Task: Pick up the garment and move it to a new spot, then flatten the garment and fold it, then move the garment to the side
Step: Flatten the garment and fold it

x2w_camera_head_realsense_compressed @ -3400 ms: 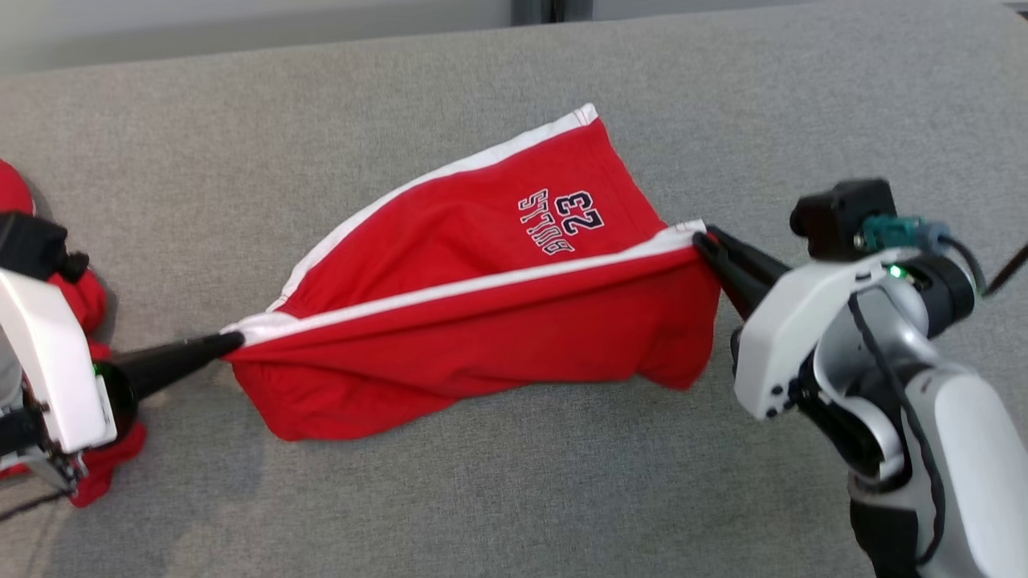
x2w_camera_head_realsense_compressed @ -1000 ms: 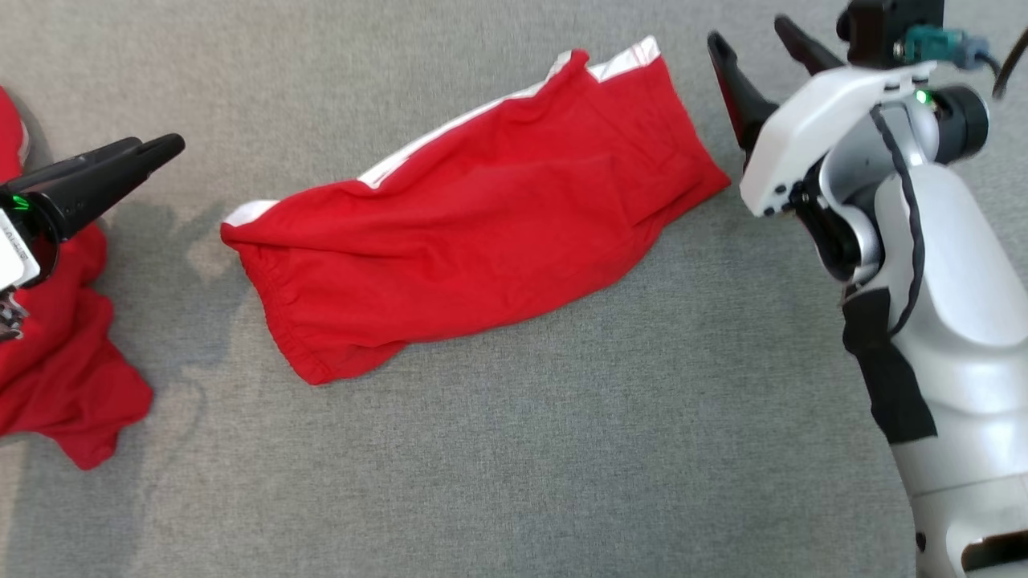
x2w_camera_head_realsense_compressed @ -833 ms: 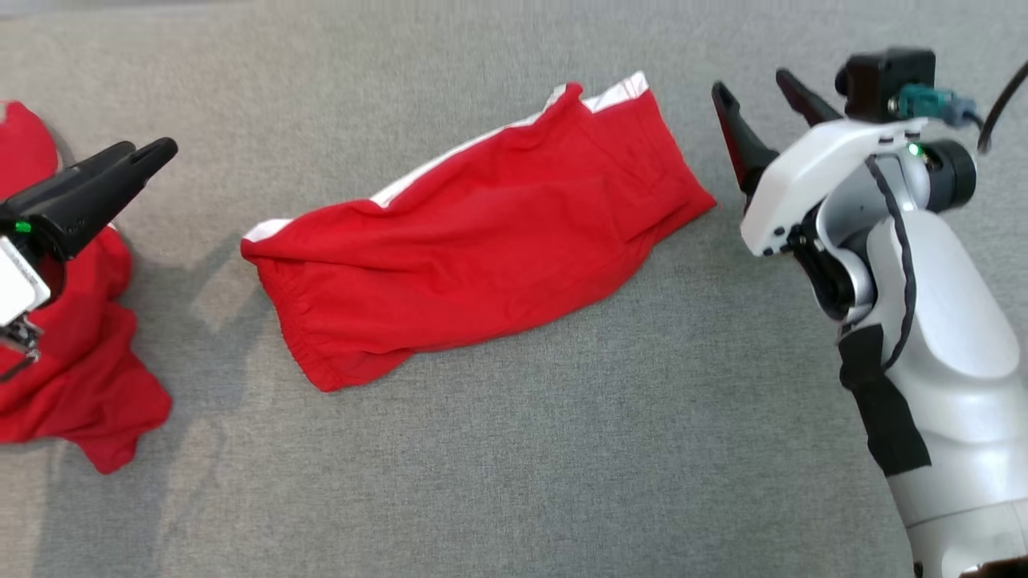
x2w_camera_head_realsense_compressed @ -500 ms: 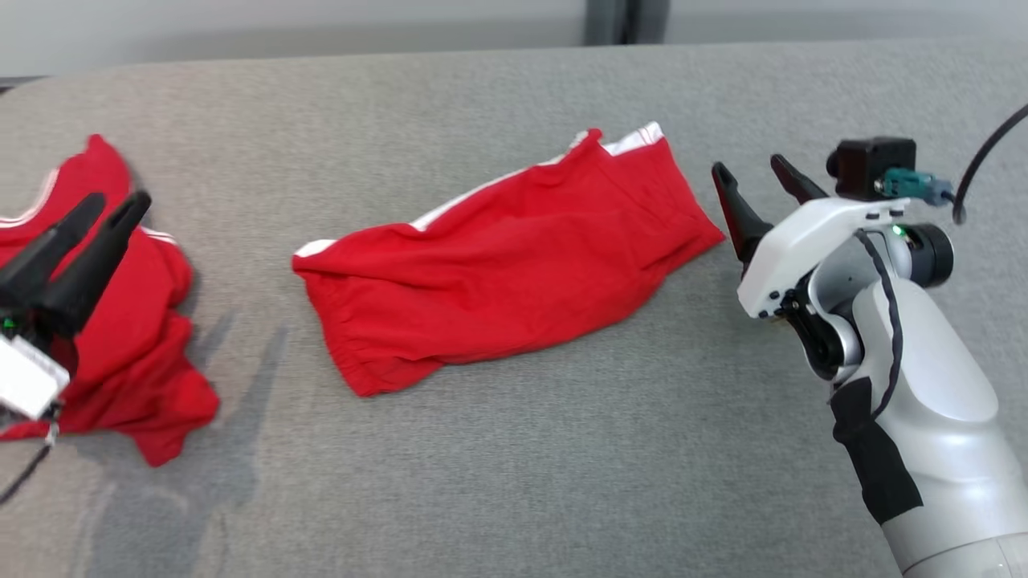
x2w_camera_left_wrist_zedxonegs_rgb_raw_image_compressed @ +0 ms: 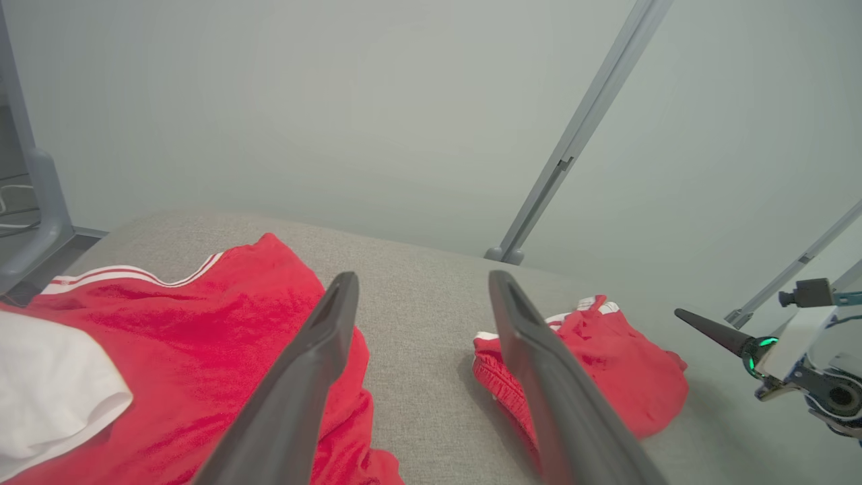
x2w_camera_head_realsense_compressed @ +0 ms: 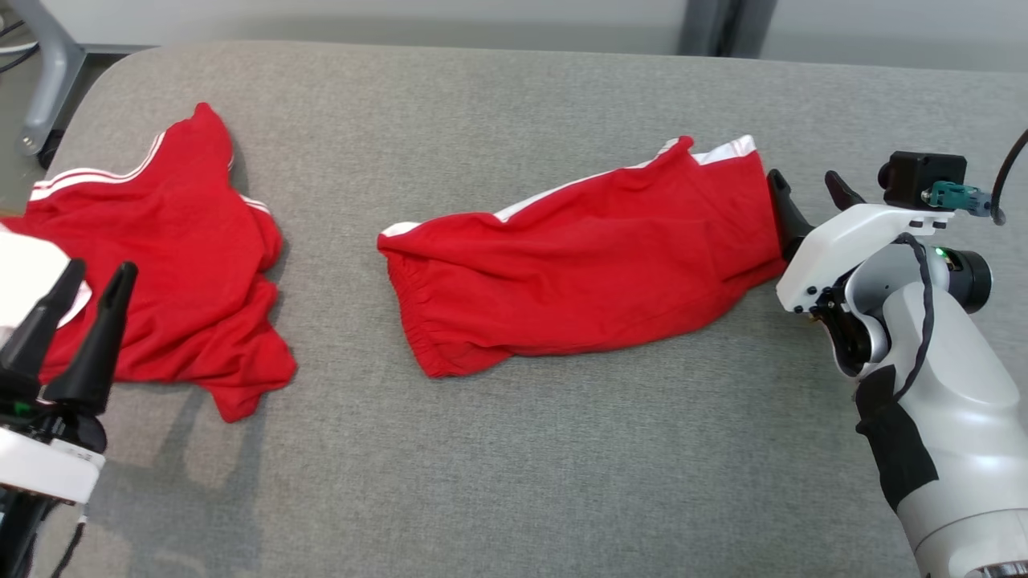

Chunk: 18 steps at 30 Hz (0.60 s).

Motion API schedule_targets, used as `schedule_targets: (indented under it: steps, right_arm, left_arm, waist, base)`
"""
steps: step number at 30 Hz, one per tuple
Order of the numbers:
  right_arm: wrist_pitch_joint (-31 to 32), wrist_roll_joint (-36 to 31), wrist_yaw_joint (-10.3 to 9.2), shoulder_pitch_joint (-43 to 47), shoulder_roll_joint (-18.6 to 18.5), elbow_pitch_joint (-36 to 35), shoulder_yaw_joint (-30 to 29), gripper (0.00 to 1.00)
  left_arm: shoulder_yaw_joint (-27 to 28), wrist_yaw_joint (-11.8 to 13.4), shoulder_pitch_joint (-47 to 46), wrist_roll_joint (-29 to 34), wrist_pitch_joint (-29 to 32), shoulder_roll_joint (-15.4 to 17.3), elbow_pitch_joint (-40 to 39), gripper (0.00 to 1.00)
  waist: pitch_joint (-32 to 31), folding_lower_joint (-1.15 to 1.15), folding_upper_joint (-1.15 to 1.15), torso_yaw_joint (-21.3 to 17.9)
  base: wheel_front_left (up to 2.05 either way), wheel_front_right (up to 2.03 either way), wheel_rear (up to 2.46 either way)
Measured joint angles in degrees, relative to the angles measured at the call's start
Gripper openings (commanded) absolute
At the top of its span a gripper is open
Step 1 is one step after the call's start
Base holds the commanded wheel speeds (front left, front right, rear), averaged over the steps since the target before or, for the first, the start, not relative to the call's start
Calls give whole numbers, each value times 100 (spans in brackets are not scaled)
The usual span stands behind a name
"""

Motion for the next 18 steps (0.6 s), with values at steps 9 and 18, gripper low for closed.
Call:
schedule_targets:
  steps: [9, 18]
  right_arm:
    - [-205, -318, 0, -326, 7, 873, -432, 100]
    - [-148, -608, 0, -609, 7, 1507, -811, 100]
  left_arm:
    - [798, -40, 582, 945, -57, -1194, 243, 100]
    - [957, -65, 723, 1731, -58, -1664, 151, 100]
  waist:
    - [124, 0, 0, 295]
    - [199, 0, 0, 388]
  base:
    - [0, 0, 0]
    - [0, 0, 0]
